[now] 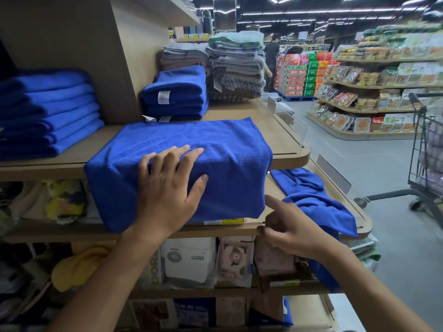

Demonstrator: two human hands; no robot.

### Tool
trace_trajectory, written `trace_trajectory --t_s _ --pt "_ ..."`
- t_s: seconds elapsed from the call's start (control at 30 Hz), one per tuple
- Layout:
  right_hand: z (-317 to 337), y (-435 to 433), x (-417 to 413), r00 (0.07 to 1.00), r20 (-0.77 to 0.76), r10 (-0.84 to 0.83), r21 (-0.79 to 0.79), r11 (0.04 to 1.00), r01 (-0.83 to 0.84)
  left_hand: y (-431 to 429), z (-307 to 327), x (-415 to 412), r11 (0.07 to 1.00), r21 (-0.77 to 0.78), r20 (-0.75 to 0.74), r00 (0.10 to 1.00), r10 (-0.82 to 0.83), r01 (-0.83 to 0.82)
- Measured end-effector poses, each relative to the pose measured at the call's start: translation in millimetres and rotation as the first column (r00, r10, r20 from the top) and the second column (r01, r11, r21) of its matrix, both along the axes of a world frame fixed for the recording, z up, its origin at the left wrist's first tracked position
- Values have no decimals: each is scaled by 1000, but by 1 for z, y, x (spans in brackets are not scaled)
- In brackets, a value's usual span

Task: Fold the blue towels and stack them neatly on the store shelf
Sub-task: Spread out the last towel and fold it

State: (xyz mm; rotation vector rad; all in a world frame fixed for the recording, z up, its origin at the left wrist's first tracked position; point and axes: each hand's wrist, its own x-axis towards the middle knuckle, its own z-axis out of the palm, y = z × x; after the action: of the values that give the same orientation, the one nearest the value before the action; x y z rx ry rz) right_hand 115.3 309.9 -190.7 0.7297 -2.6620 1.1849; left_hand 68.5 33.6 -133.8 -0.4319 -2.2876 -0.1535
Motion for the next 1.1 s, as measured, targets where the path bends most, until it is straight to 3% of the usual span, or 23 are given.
trace_trajectory --t_s 0.07,0.13,0.27,0.4,0.5,0.63,0.73,0.83,0.97,1.1 --pt "-13 10 8 999 -23 -45 -63 997 43 0 0 0 1000 0 -3 1000 -3 3" --pt "-24 17 16 994 -52 -95 -221 972 81 0 0 1 1000 0 -2 1000 -5 5" --pt "-30 13 21 927 -183 -329 -494 846 202 0 1 2 1000 -5 5 1000 -5 5" --pt "-16 5 14 921 -76 -382 -709 670 220 -1 3 3 1000 -3 16 1000 -5 5" --pt "-5 -3 10 959 -50 -278 -622 760 188 0 2 4 1000 -9 17 1000 2 -2" --pt "-1 -12 7 997 -3 -76 -585 809 60 0 3 4 1000 -7 25 1000 -1 1" --pt "-6 -10 7 1000 6 -2 -421 907 5 -1 4 4 1000 -7 30 1000 1 -1" --pt "-11 -8 11 999 27 30 -313 950 -20 0 3 4 1000 -10 32 999 1 -1" --pt "0 -6 14 989 -141 37 -259 963 -73 -1 2 3 1000 -10 25 1000 3 -3" --pt "15 3 11 994 -101 45 -62 997 -51 -1 3 3 1000 -10 28 1000 0 0"
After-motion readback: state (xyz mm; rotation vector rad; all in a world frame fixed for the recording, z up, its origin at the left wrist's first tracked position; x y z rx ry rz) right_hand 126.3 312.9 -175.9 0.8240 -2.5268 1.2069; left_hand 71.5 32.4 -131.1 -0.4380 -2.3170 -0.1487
